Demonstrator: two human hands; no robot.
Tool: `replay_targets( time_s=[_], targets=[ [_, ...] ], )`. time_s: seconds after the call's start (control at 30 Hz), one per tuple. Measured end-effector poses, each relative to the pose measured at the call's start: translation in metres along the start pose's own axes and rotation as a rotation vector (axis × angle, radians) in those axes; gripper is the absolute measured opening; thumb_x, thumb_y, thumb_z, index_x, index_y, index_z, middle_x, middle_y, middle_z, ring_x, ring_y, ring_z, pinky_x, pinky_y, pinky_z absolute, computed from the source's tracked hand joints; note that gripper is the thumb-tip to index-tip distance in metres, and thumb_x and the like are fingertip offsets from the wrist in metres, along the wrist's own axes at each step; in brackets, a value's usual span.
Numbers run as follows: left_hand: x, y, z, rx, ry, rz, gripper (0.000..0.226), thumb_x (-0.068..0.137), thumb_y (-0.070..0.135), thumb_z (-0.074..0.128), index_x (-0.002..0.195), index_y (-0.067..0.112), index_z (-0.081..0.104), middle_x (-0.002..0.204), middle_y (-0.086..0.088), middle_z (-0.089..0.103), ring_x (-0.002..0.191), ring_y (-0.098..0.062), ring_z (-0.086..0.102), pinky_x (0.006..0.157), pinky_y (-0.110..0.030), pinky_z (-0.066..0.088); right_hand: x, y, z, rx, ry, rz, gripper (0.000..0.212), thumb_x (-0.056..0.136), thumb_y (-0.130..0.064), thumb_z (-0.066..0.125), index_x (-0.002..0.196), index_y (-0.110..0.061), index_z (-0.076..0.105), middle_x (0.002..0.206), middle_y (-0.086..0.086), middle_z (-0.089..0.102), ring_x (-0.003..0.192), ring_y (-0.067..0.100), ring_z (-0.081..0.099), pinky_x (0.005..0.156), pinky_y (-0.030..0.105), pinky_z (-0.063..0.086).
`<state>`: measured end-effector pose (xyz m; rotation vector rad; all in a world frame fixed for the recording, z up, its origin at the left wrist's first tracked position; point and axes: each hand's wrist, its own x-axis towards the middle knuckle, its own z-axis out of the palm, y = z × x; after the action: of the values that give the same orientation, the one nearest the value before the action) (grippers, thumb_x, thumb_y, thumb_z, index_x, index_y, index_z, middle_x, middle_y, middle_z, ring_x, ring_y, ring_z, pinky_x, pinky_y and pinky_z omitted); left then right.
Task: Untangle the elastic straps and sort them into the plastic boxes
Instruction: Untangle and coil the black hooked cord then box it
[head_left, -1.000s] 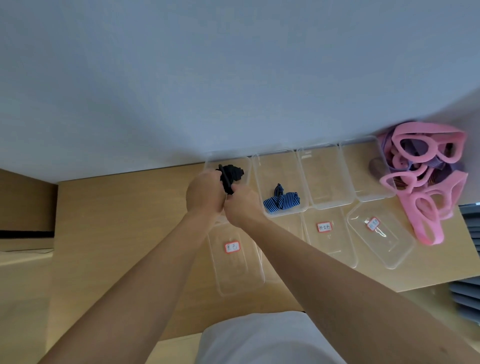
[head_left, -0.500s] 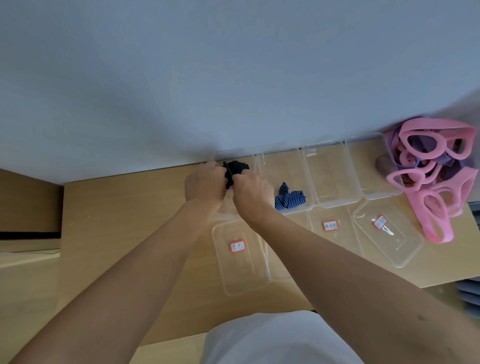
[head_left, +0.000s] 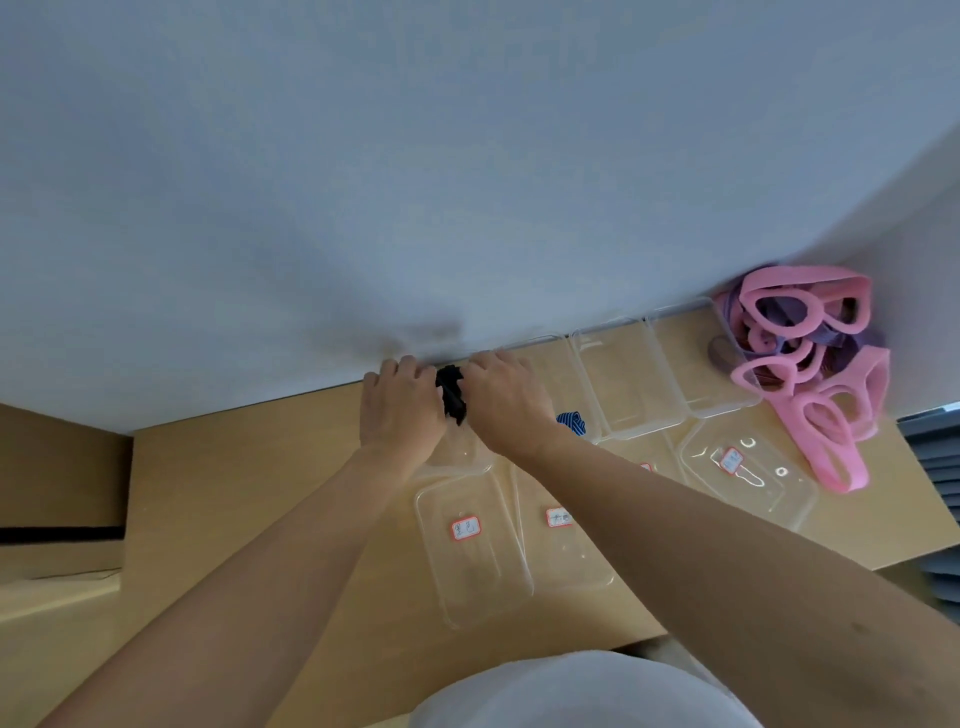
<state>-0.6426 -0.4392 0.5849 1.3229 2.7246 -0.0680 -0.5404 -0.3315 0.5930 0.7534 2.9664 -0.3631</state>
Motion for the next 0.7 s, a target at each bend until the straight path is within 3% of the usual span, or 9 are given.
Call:
replay_targets(
  time_s=[0.1,0.2,0.43,0.7],
  targets=[
    [-0.005,0.012,-0.013,-0.065,0.043,0.062,0.036,0.103,0.035,0.046,0.129,0.013,0.061,0.135,-0.006,0.058,0.124,-0.029,0.05,0.099,-0.043,0.039,-0.005,0.025,-0.012,-0.055,-0.002,0.043,0.035,0.106,-0.031,0.04,0.126,-0.009,0.059,0.138,0.007,0.055,0.137,0.03,0.041,0.105,0.04,0.037],
    [-0.005,0.036,-0.028,-0.11,0.006,0.131,0.051,0.105,0.039,0.043,0.15,0.013,0.044,0.154,-0.007,0.044,0.143,-0.027,0.037,0.115,-0.044,0.029,-0.017,0.051,-0.029,-0.066,-0.047,0.124,0.051,0.108,-0.04,0.031,0.145,-0.007,0.046,0.16,0.009,0.036,0.152,0.033,0.021,0.12,0.047,0.023],
    [-0.016,0.117,-0.046,-0.061,-0.026,0.25,0.067,0.106,0.044,0.036,0.16,0.008,0.018,0.17,-0.01,0.013,0.158,-0.028,0.006,0.125,-0.053,0.011,-0.078,0.113,-0.062,-0.105,-0.036,0.26,0.053,0.109,-0.038,0.024,0.15,-0.007,0.039,0.165,0.011,0.025,0.154,0.033,0.015,0.121,0.047,0.016],
    [-0.039,0.226,-0.053,-0.066,-0.079,0.279,0.074,0.105,0.045,0.038,0.161,0.006,0.01,0.171,-0.01,0.008,0.158,-0.03,-0.001,0.124,-0.057,0.002,-0.166,0.203,-0.097,-0.101,-0.012,0.304,0.049,0.108,-0.037,0.032,0.145,-0.006,0.044,0.161,0.011,0.032,0.149,0.034,0.023,0.117,0.049,0.025]
  ],
)
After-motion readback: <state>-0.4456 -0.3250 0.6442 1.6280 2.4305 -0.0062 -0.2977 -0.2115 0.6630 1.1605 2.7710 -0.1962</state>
